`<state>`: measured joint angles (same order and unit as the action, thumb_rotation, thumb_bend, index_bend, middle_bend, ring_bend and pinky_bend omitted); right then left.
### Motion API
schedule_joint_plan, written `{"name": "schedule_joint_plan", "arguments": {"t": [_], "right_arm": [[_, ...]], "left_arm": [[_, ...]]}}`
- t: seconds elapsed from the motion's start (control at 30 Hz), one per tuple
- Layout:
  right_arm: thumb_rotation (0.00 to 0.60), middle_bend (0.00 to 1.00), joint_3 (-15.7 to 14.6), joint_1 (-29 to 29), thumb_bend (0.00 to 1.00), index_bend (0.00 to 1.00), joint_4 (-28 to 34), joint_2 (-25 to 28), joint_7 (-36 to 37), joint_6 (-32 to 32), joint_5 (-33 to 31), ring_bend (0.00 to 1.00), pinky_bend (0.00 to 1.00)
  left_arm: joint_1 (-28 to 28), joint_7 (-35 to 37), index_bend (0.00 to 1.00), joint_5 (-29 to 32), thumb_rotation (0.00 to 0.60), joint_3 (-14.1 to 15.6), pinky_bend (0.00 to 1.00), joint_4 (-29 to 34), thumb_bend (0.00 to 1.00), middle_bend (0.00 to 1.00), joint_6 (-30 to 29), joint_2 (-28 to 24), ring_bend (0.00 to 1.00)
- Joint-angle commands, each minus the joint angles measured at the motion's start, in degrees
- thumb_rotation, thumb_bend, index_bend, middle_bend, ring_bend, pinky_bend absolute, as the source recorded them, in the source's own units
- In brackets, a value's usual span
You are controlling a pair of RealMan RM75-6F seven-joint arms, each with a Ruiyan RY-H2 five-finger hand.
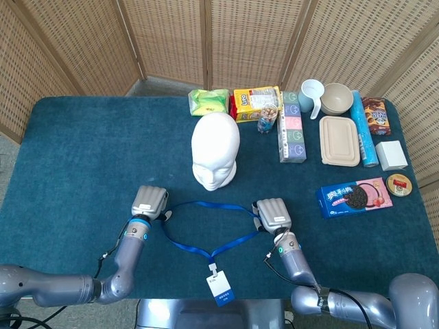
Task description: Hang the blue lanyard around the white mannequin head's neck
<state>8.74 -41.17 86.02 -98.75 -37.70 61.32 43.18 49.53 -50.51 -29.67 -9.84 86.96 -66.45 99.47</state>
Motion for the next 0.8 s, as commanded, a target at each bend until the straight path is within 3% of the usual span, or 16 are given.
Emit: {"name": "schedule_joint_plan", "arguments": {"t": [0.03, 0.27, 0.5, 0.8], "right_arm": [[0.581, 1.0, 0.0, 0.1, 0.55, 0.65, -0.1, 0.0, 0.1, 0.0, 0.0, 1.0, 1.0], [0.587, 1.0, 0.2, 0.1, 0.55, 0.65, -0.3, 0.2, 0.4, -0.1, -0.1, 1.0, 1.0], [0.596, 1.0, 0.2, 0.2, 0.55, 0.65, -0.6, 0.0, 0.8, -0.5, -0.3, 1.0, 1.0], [0.6, 1.0, 0.2, 0.3, 0.56, 0.65, -0.9, 0.0, 1.0, -0.6, -0.5, 1.0, 1.0]], "left_arm": [[0.0, -0.1, 0.67, 0.1, 0.486, -0.1, 1.0, -0.1, 0.29, 1.0, 0.0, 0.1, 1.0], [0.1, -0.5, 0.67, 0.7, 0.485, -0.2, 1.0, -0.5, 0.27, 1.0, -0.2, 0.2, 1.0], [0.2, -1.4, 0.67, 1.2, 0.486, -0.2, 1.0, -0.9, 0.17, 1.0, -0.6, 0.2, 1.0], [0.0, -1.4, 0.72, 0.5, 0.49, -0.3, 1.0, -1.9, 0.11, 1.0, -1.5, 1.0, 1.0]]}}
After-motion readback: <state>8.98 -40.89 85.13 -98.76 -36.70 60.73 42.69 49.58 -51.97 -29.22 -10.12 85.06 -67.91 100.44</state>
